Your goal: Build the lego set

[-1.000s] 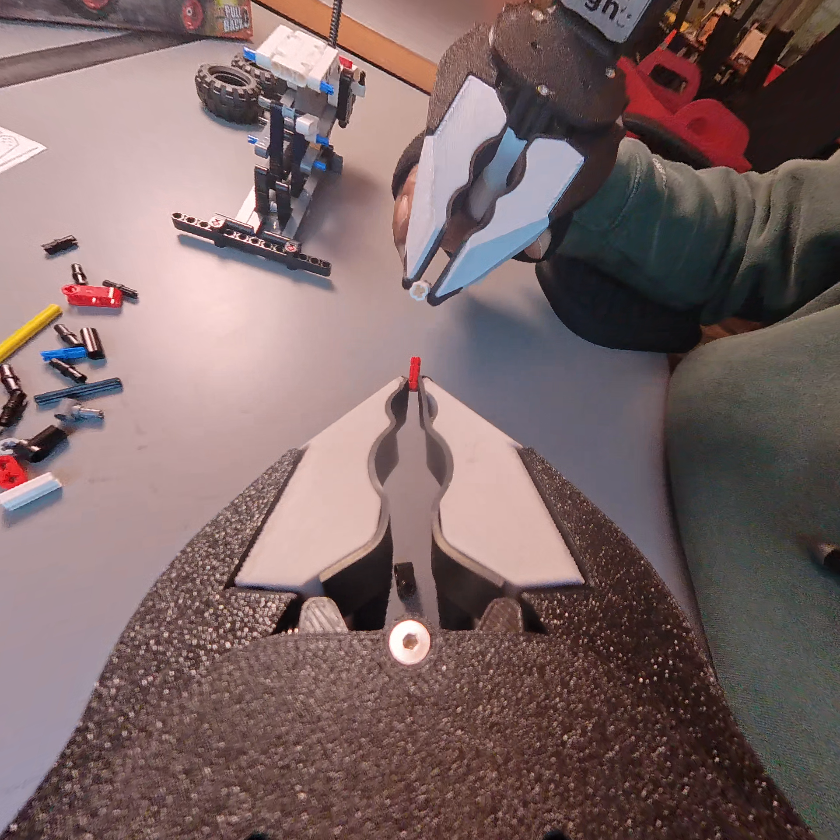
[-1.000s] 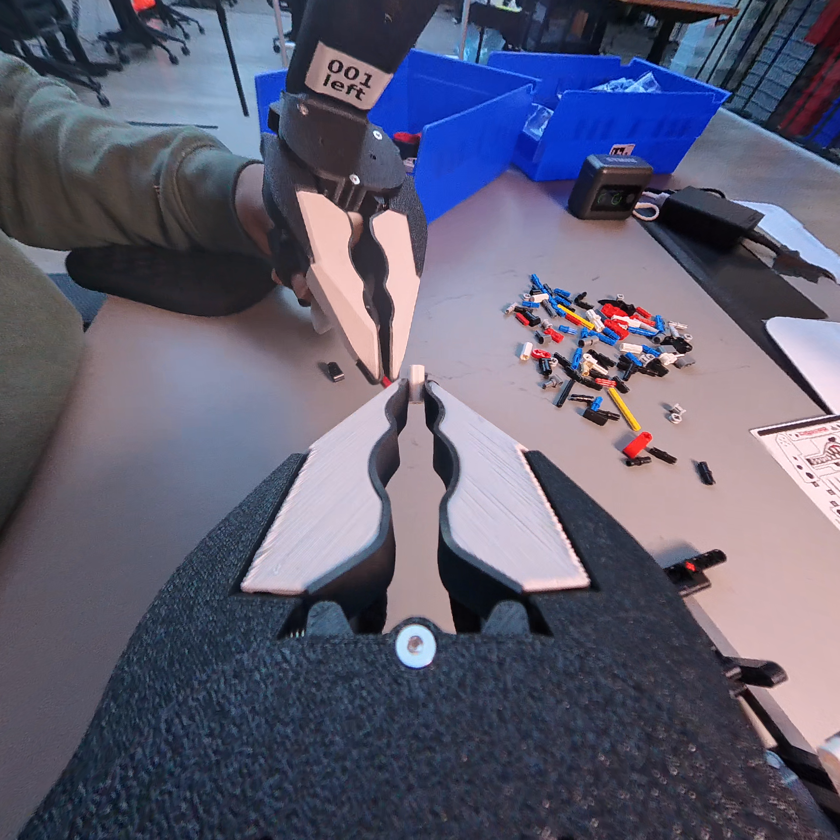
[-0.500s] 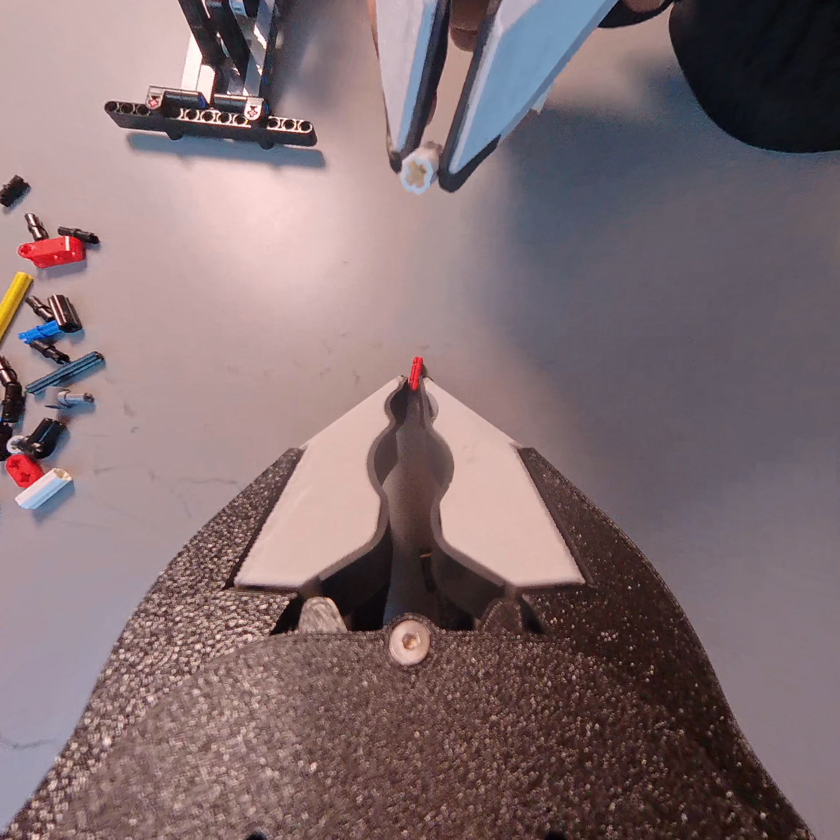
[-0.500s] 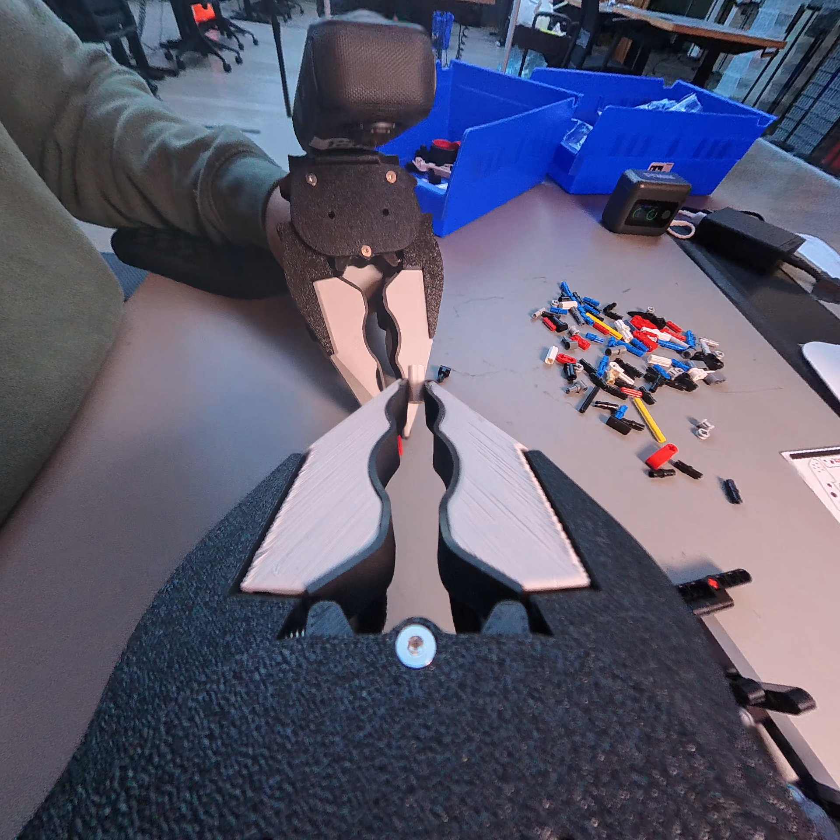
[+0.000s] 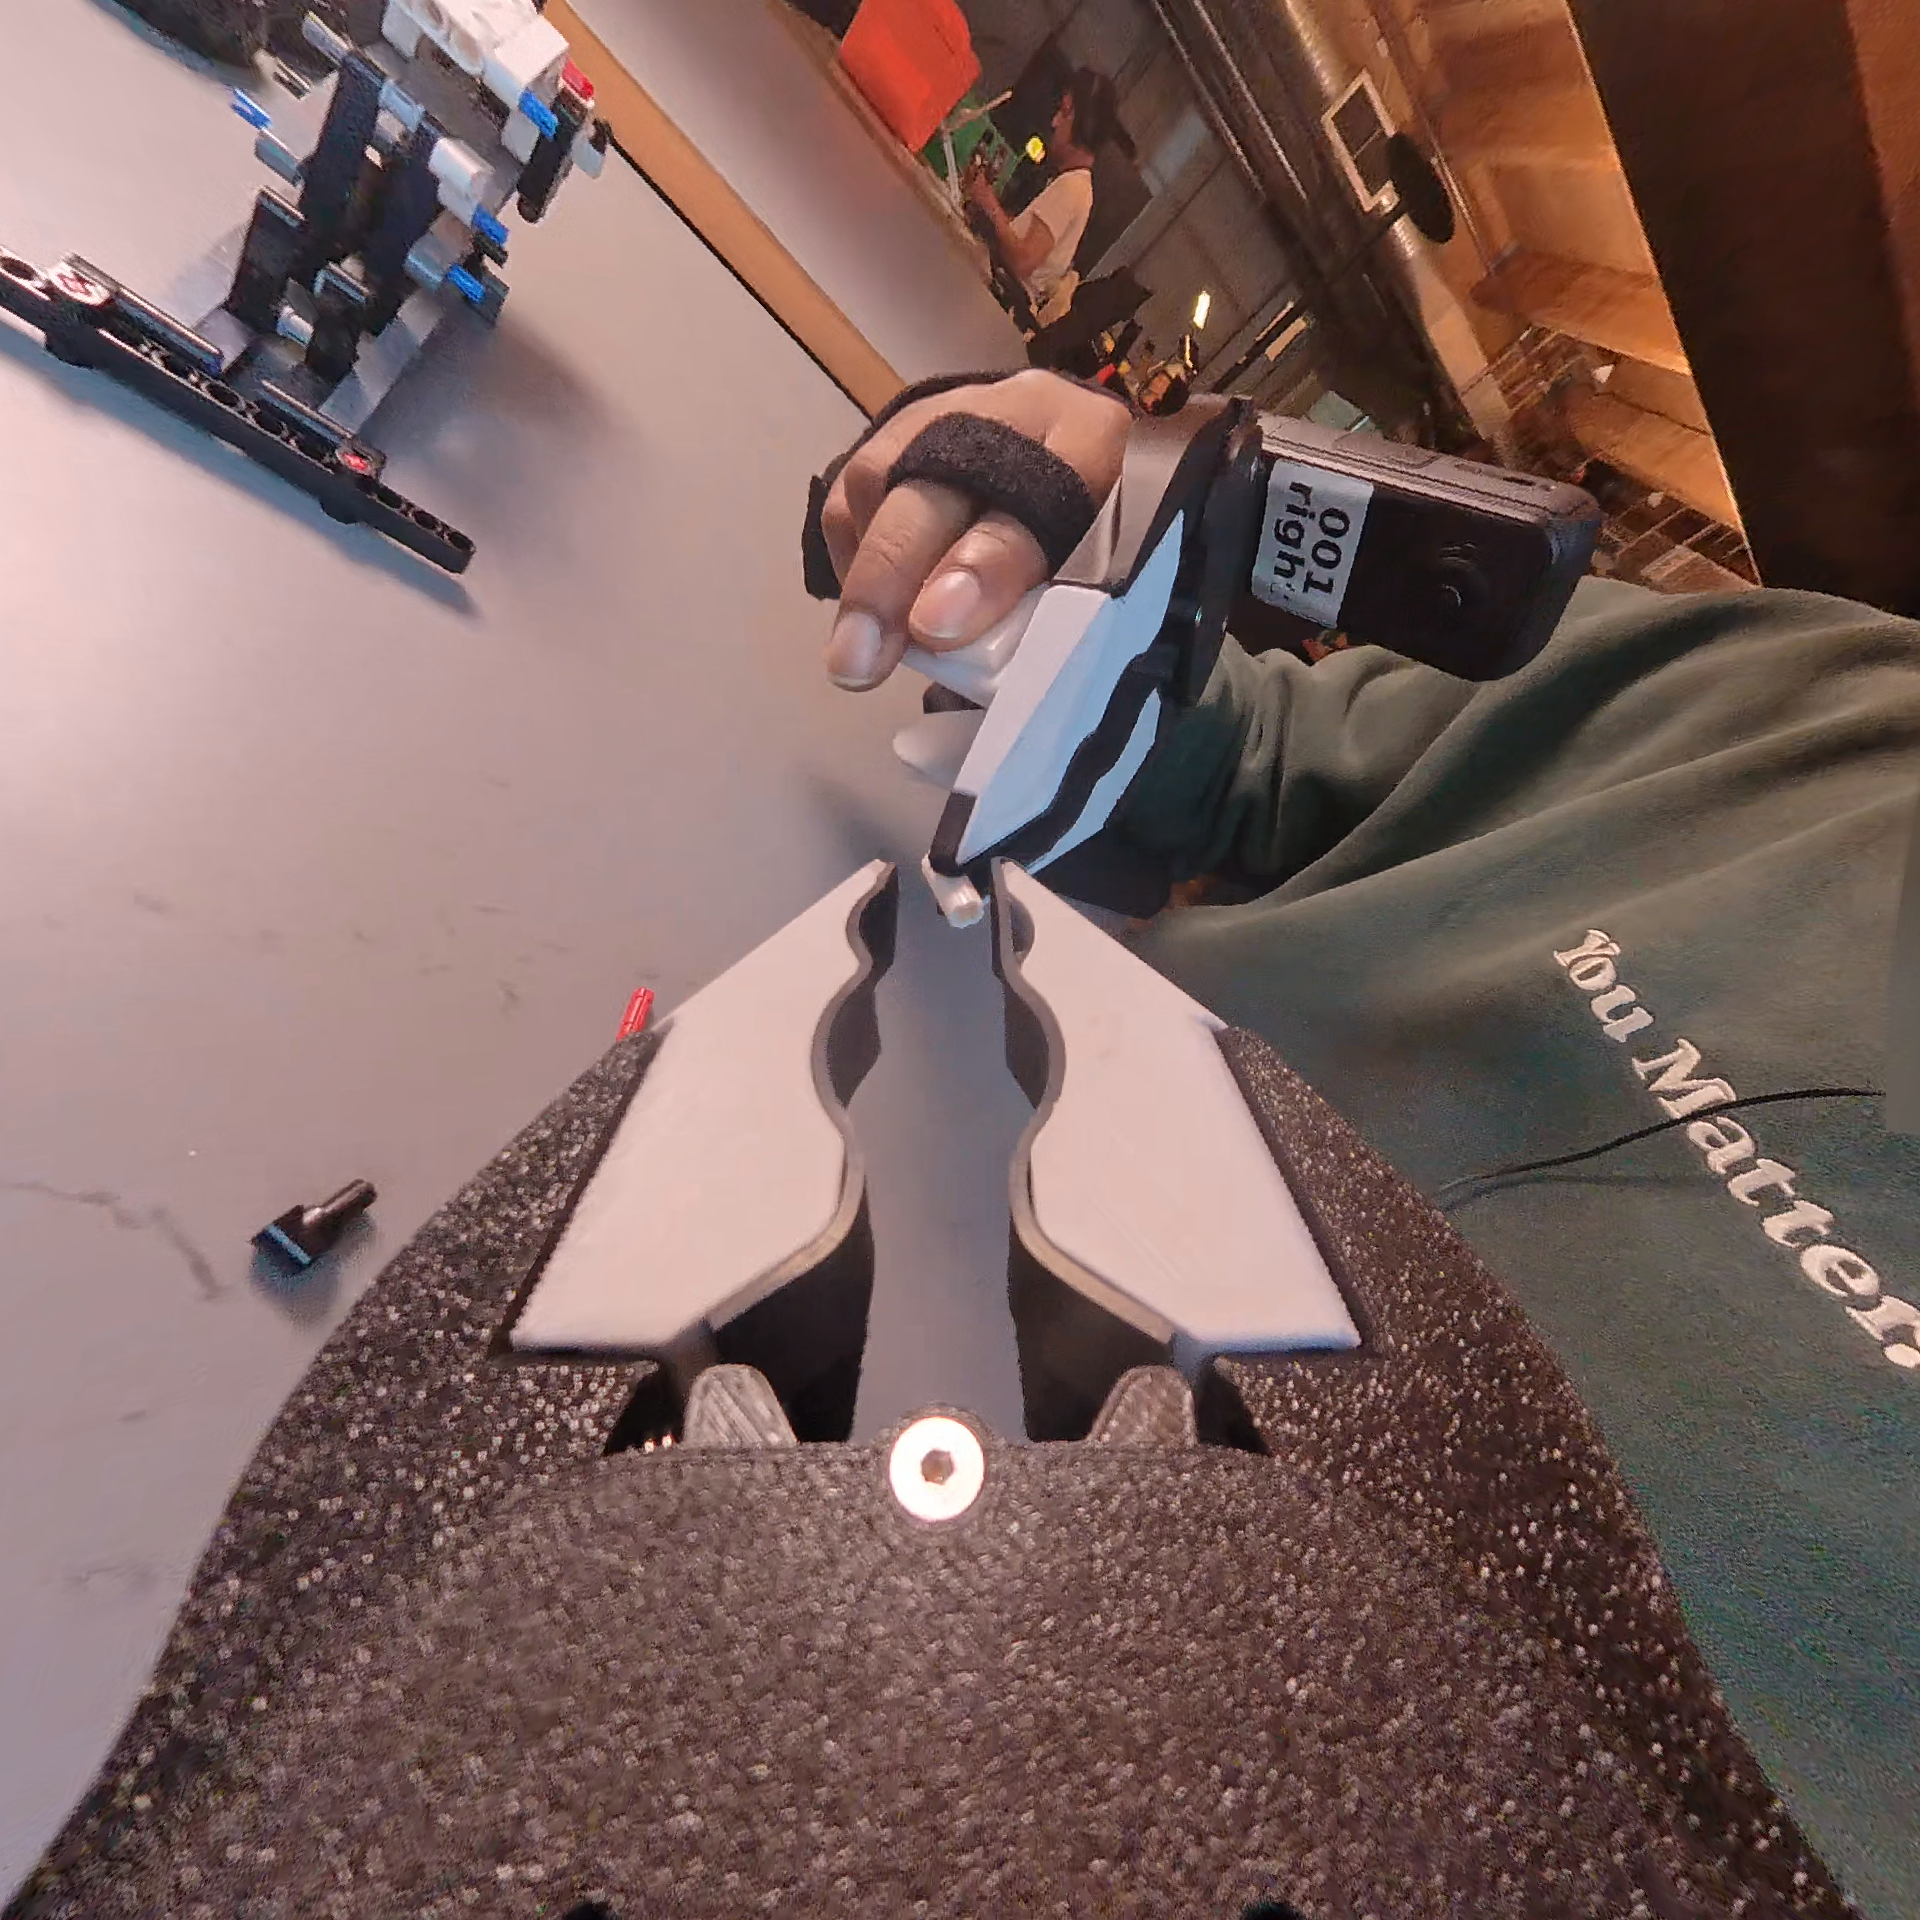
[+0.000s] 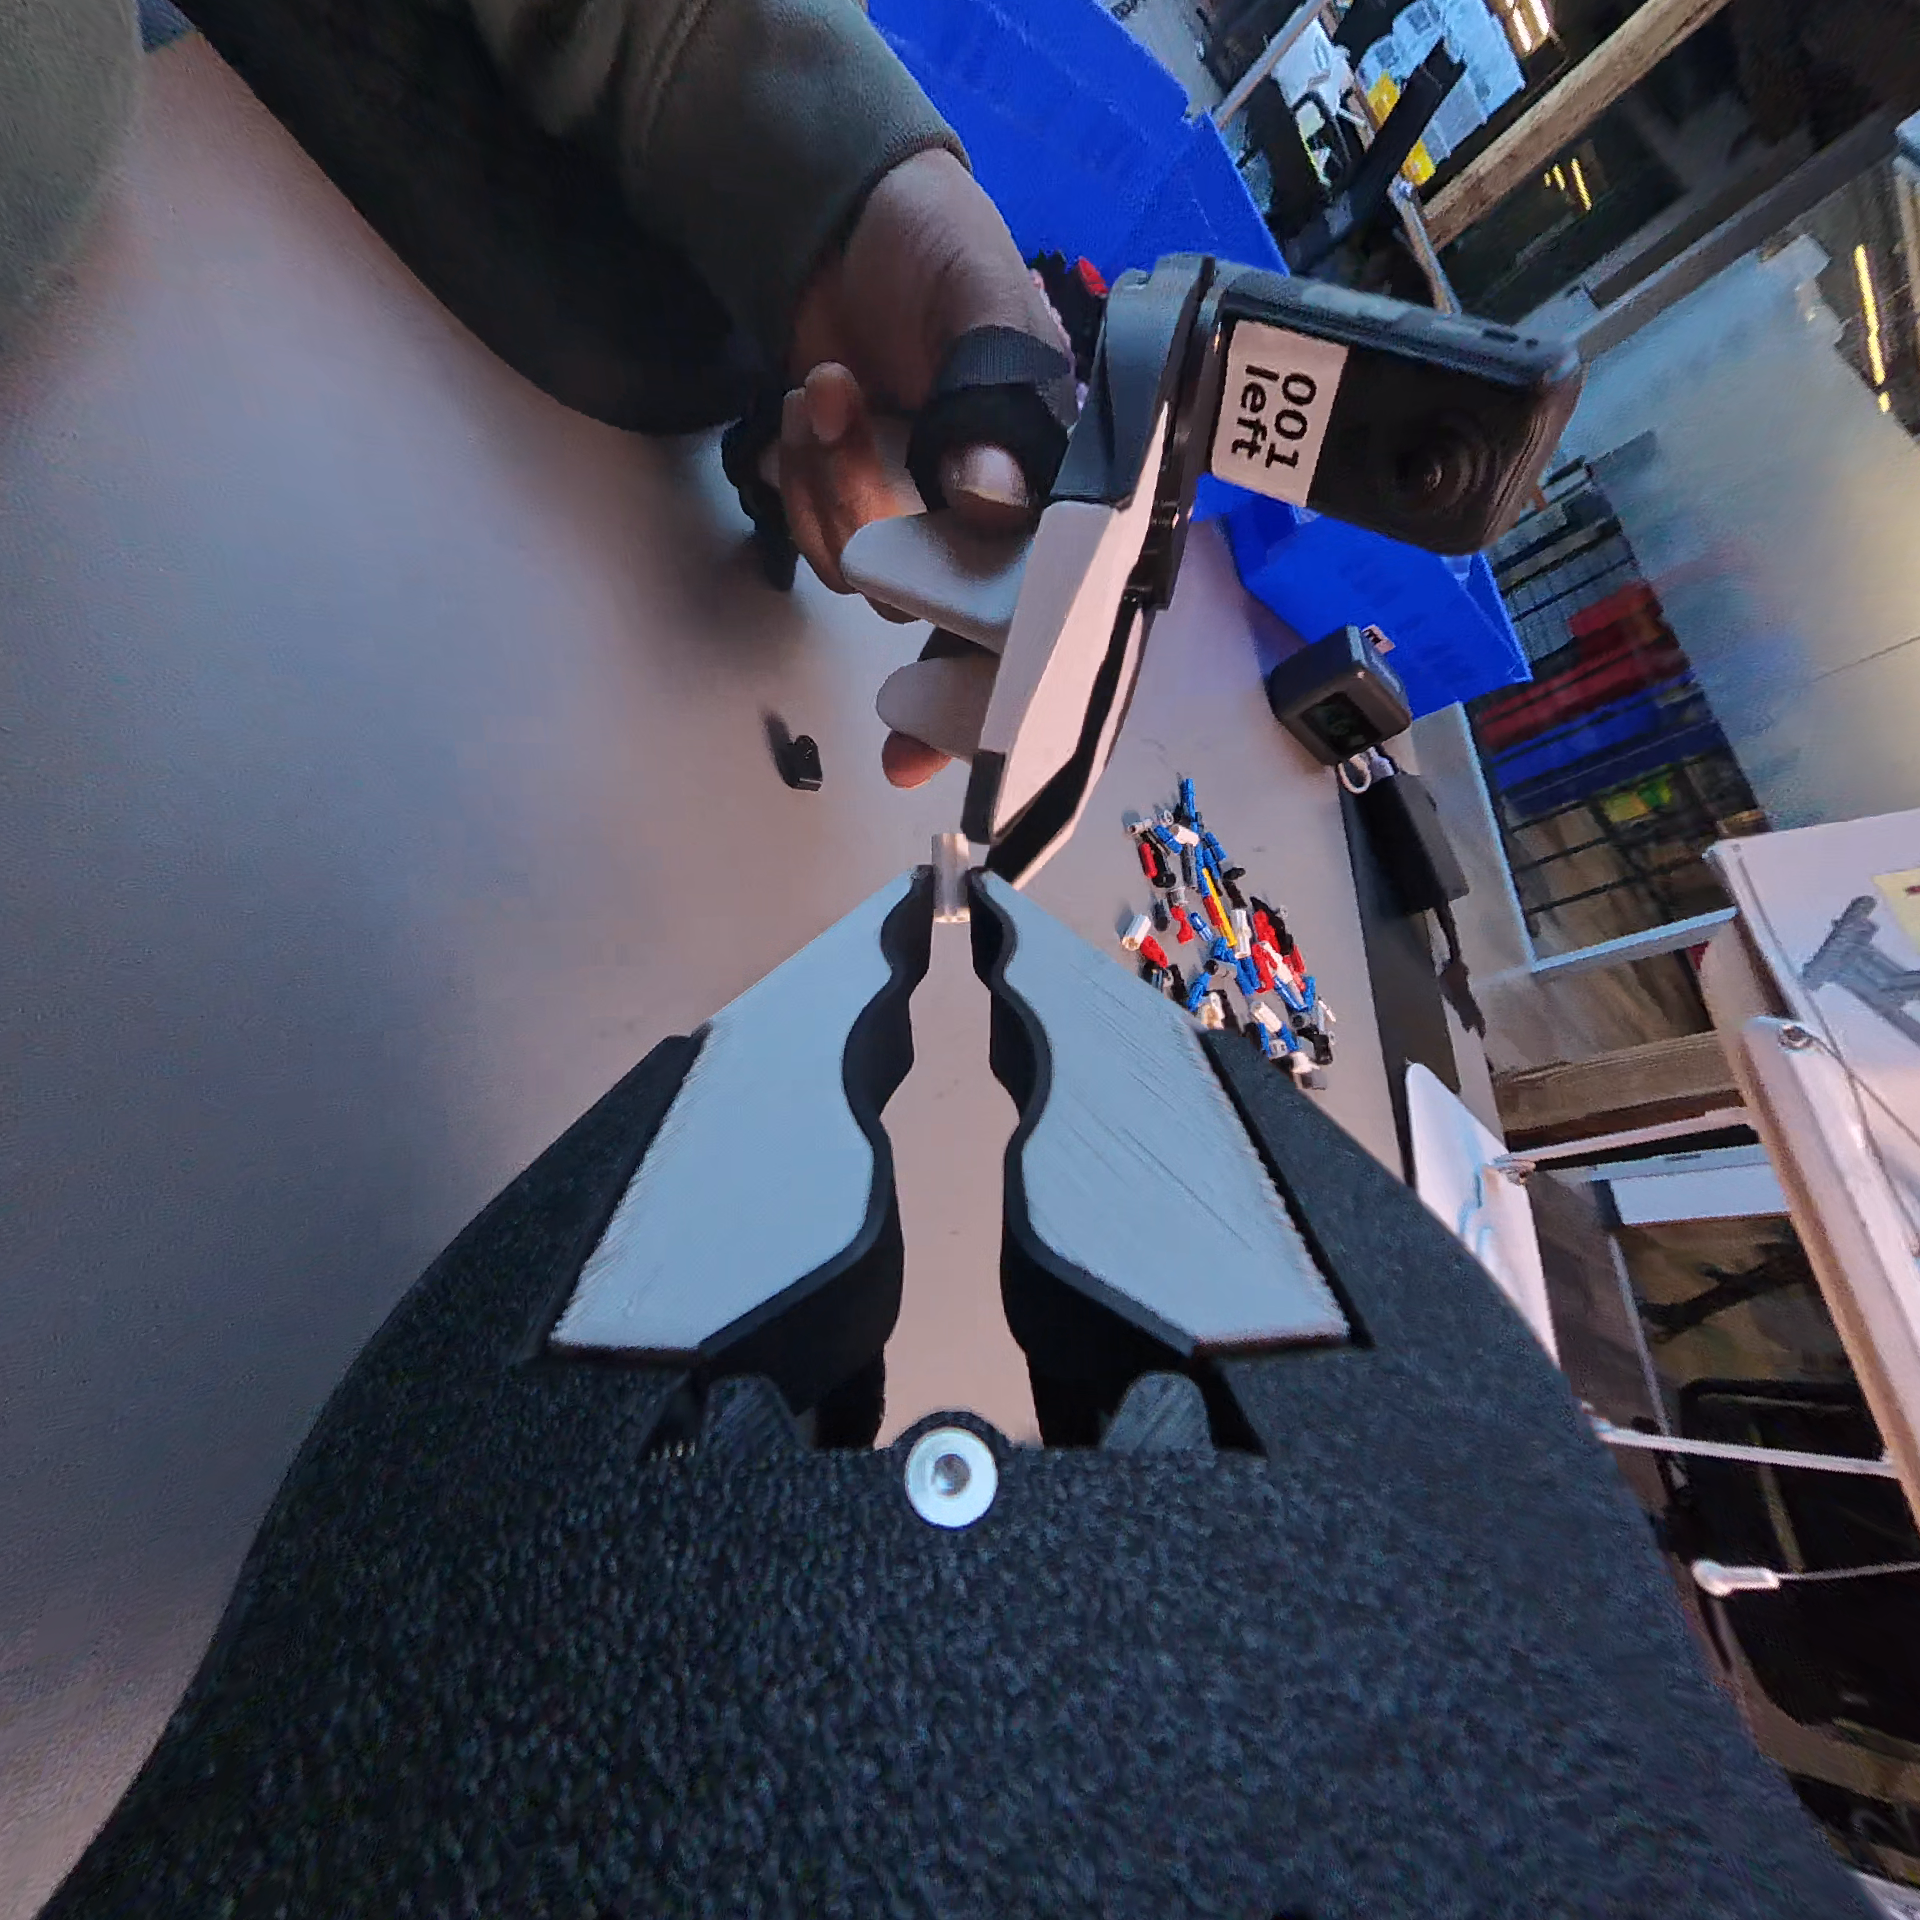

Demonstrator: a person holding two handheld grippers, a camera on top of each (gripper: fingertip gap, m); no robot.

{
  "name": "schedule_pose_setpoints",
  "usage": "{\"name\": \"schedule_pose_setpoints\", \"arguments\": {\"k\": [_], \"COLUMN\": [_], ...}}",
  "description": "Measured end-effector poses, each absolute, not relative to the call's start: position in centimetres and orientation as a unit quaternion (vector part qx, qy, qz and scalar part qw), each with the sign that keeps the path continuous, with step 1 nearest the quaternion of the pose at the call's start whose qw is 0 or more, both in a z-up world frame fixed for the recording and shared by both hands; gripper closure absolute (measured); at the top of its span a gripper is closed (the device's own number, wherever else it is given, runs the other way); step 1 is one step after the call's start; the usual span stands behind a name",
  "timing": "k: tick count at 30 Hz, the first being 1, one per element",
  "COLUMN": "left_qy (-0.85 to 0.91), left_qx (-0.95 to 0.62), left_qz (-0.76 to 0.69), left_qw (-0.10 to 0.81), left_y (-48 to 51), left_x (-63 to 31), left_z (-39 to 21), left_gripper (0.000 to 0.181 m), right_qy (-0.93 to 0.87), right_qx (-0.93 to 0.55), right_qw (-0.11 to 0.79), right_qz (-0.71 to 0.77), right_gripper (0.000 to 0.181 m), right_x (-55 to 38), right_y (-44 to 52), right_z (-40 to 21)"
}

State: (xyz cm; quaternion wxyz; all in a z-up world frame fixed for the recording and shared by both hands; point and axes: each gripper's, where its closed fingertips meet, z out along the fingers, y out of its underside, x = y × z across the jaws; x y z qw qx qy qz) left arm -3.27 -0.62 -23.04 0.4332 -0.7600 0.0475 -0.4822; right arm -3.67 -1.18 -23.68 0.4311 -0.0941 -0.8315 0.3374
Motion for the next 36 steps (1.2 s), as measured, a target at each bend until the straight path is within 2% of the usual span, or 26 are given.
{"name": "schedule_pose_setpoints", "arguments": {"k": [3, 7, 13, 21, 24, 36], "left_qy": [0.051, 0.042, 0.041, 0.026, 0.024, 0.031], "left_qx": [-0.758, -0.737, -0.707, -0.69, -0.686, -0.671], "left_qz": [-0.491, -0.522, -0.557, -0.564, -0.565, -0.573], "left_qw": [0.426, 0.426, 0.434, 0.453, 0.458, 0.469], "left_y": [-0.8, -1.1, -1.2, -0.8, -0.8, -0.9], "left_x": [-2.8, -2.8, -2.1, -2.7, -2.7, -2.6], "left_z": [-23.0, -22.3, -21.2, -20.7, -20.6, -20.0], "left_gripper": [0.174, 0.175, 0.178, 0.18, 0.175, 0.175], "right_qy": [-0.832, -0.81, -0.781, -0.746, -0.727, -0.696], "right_qx": [-0.085, -0.108, -0.132, -0.203, -0.227, -0.249], "right_qw": [0.439, 0.444, 0.446, 0.4, 0.369, 0.303], "right_qz": [0.328, 0.368, 0.417, 0.493, 0.532, 0.602], "right_gripper": [0.175, 0.171, 0.181, 0.181, 0.181, 0.181], "right_x": [-3.6, -3.6, -3.6, -4.3, -4.3, -4.0], "right_y": [-1.2, -0.8, -0.9, -0.4, -0.4, -1.1], "right_z": [-23.6, -22.1, -20.3, -20.0, -19.9, -19.3]}}
